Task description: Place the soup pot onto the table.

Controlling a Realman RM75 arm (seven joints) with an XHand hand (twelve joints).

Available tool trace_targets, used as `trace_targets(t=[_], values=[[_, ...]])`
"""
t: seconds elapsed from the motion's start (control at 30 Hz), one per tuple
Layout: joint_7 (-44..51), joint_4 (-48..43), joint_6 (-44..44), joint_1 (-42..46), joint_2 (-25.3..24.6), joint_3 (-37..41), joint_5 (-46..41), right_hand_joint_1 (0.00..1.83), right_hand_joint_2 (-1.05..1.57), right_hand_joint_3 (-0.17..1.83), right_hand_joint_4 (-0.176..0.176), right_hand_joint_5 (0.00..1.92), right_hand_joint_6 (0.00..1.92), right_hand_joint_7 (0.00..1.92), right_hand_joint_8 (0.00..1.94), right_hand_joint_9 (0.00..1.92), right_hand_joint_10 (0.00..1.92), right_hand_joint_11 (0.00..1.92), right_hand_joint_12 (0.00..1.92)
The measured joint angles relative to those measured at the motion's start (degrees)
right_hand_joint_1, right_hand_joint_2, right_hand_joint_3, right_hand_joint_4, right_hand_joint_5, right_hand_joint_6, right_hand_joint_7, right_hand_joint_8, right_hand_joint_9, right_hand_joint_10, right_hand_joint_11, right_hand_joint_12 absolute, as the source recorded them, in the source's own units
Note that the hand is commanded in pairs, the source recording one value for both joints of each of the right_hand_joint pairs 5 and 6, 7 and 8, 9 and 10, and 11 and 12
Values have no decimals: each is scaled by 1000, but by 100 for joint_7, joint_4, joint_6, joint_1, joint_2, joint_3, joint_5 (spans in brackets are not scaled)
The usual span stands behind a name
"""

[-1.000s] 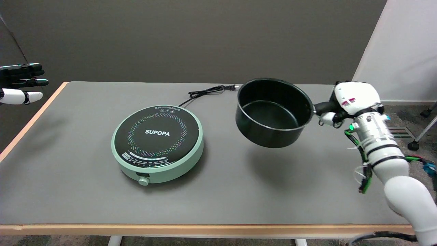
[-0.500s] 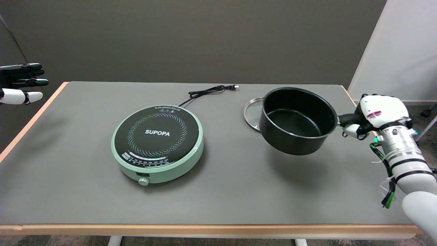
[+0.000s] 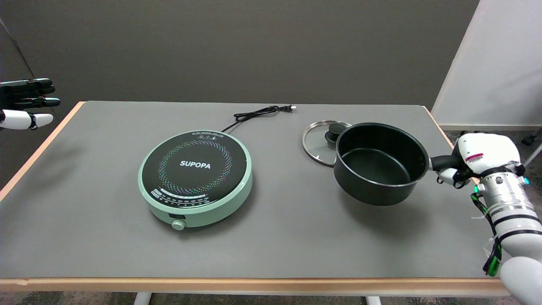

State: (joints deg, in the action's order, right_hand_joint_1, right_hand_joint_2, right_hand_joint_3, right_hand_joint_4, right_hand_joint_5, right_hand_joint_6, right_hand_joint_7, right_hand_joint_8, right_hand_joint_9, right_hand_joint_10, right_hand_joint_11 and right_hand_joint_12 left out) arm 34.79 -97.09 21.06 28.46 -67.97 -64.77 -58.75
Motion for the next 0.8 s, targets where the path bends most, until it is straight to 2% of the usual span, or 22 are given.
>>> trace_targets(t=[0.37, 0.8], values=[[-481, 193, 465, 244, -232, -83, 555, 796, 1031, 807, -20, 1920, 1920, 1920, 1920, 1920, 1920, 1920, 1920], [-696, 367, 876, 453, -414, -295, 803, 794, 1014, 815, -19, 1920, 1920, 1920, 1920, 1920, 1920, 1920, 1920]])
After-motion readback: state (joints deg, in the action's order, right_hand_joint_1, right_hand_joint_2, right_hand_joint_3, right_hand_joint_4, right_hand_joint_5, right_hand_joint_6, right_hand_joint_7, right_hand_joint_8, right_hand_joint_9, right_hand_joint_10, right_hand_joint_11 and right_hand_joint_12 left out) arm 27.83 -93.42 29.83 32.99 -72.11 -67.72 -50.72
